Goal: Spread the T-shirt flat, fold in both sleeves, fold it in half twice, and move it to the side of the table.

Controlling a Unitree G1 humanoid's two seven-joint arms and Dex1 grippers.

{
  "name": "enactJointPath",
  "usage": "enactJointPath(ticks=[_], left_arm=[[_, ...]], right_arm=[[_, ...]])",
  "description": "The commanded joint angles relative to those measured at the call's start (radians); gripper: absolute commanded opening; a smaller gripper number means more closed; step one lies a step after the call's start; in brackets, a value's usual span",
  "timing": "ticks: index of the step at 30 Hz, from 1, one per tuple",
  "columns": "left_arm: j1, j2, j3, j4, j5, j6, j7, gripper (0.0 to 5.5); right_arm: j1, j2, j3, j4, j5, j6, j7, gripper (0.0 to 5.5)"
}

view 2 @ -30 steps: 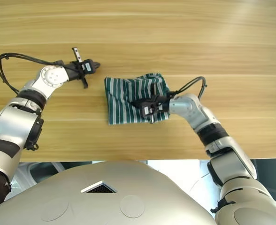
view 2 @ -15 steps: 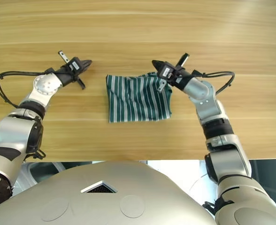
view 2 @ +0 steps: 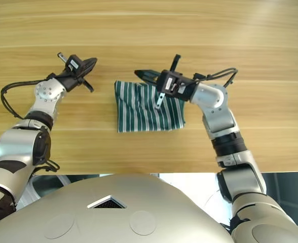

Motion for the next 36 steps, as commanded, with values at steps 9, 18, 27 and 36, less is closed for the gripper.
enactJointPath(ticks=[9,18,27,36], left_arm=[[0.033,-0.013,0.003,-0.003,0.007,0.01,-0.007,0.0],[0.048,-0.026,-0.01,-0.002,0.022,0.01,0.003,0.0],[0.06,-0.032,0.009,-0.001,0.014,0.011,0.006,0.0],[0.085,-0.037,0.098,-0.008,-0.072,0.003,-0.02,0.0]], right_arm=[[-0.136,0.138,0.084,0.416,-0.2,-0.059,-0.073,0.03],[-0.257,0.188,0.006,0.826,-0.22,-0.082,-0.208,0.03],[-0.333,0.098,-0.437,1.208,0.075,0.191,-0.496,0.03],[-0.139,-0.077,-0.579,1.235,0.032,0.273,-0.778,0.03]])
